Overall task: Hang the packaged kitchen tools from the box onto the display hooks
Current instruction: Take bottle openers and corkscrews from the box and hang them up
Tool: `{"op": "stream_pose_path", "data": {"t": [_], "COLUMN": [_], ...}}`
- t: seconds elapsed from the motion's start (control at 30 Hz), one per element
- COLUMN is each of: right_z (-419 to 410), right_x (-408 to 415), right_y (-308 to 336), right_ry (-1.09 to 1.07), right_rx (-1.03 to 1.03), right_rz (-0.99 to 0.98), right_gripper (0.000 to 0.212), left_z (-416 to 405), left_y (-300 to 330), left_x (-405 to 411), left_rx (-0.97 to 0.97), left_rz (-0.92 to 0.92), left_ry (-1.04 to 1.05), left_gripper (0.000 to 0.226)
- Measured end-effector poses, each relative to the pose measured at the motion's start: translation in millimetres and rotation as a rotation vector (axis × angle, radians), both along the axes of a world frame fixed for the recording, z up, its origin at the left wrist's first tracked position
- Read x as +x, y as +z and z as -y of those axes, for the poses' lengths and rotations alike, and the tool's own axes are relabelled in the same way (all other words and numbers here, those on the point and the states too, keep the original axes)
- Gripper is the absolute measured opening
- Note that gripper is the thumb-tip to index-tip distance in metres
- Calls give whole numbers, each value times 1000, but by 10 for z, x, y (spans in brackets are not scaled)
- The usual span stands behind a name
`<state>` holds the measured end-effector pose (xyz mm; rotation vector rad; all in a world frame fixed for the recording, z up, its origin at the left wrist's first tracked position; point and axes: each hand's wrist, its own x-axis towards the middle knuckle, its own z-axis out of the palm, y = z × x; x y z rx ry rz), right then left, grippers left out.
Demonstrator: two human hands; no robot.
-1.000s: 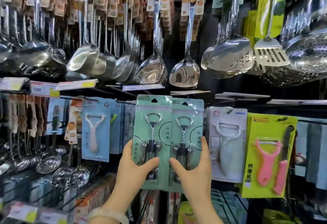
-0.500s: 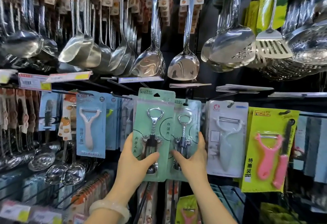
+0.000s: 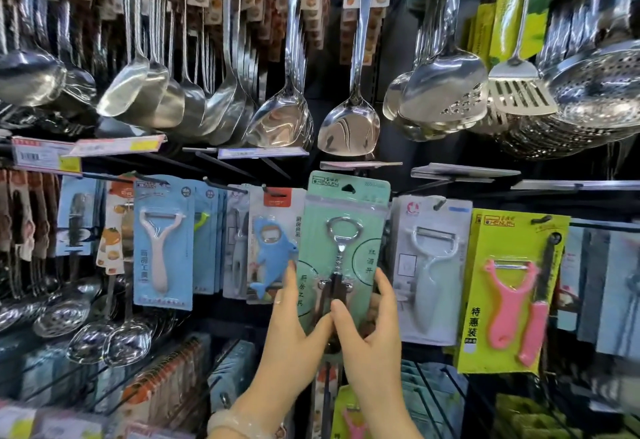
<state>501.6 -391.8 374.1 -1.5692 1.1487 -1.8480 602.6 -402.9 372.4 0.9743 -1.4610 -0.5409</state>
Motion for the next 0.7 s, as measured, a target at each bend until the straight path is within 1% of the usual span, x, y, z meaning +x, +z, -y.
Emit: {"op": "stream_pose_path", "data": {"t": [0.23,0.33,0.53,0.7], "right_z": [96,99,141,191], "right_x": [-166,-188,-218,-224], "right_y": [51,32,66,107], "right_ry": [-45,-60,-83,-97], "right_rx": [14,26,56,116], "right_rz": [-44,-61,-117,-266], "right_gripper": [63,63,65,68], "left_z": [67,71,153,249], "left_y": [61,43,51,28], "left_x": [-143,-157,-165,-139], "left_rx": [4,40,78,177], "left_rz": [5,-2,46,94], "left_ry": [-18,-31,-22,25], "left_gripper": [90,90,90,87]}}
